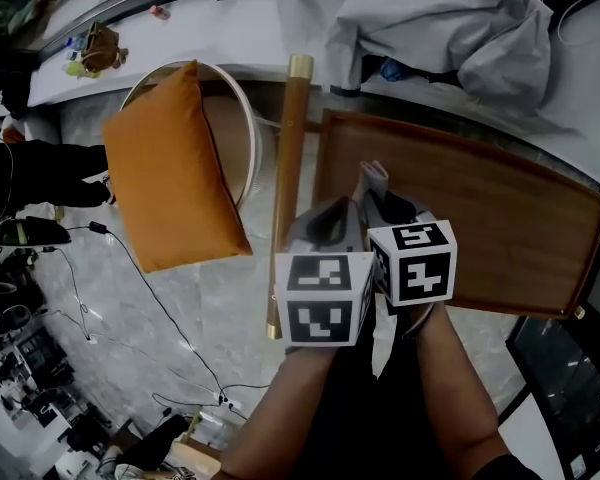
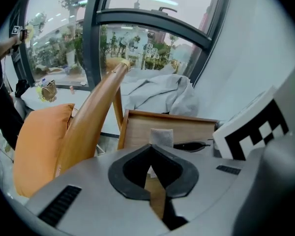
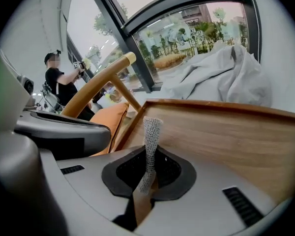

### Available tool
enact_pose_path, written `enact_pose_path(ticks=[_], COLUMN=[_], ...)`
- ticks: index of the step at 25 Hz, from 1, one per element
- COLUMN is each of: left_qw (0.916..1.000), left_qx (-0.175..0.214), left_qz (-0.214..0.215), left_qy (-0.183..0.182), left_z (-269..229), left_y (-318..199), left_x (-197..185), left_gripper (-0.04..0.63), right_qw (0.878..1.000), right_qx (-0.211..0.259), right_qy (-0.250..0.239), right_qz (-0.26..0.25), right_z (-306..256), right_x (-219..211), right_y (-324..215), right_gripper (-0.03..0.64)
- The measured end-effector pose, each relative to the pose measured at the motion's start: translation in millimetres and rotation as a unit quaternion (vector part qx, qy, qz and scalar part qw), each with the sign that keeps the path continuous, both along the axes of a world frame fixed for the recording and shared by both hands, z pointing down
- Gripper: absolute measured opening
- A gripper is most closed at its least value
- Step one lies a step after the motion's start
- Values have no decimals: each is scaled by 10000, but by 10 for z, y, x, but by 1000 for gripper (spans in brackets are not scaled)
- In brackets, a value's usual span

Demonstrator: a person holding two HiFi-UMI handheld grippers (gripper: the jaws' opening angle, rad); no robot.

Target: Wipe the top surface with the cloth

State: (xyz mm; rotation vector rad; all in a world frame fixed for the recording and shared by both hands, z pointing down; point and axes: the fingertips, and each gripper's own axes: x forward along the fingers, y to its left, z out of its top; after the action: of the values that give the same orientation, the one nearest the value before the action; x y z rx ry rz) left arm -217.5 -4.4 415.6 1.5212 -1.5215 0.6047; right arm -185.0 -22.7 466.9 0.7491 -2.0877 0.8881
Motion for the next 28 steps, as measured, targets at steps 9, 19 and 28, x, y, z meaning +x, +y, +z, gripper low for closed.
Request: enact_pose_path(ticks=[9,19,28], left_qw=[9990,9989,9994], left_qx=[433,465,306], left_qz=[40,-78,44], left_qy=[50,62,135], left_z=[-447,-497,-314], left_y=[-38,-32,-172], left_x=[-25,-151,38], left_gripper=[11,11,11], right_qw=[9955,9954,9995], right_qx=[-453,-542,-221], right_qy=[-811,-748,-222], right_qz=[-165,-246,-88], right_z=[82,227,193], right_x=[-278,-424,161], right_y=[120,179,-38], right_gripper=[37,37,37])
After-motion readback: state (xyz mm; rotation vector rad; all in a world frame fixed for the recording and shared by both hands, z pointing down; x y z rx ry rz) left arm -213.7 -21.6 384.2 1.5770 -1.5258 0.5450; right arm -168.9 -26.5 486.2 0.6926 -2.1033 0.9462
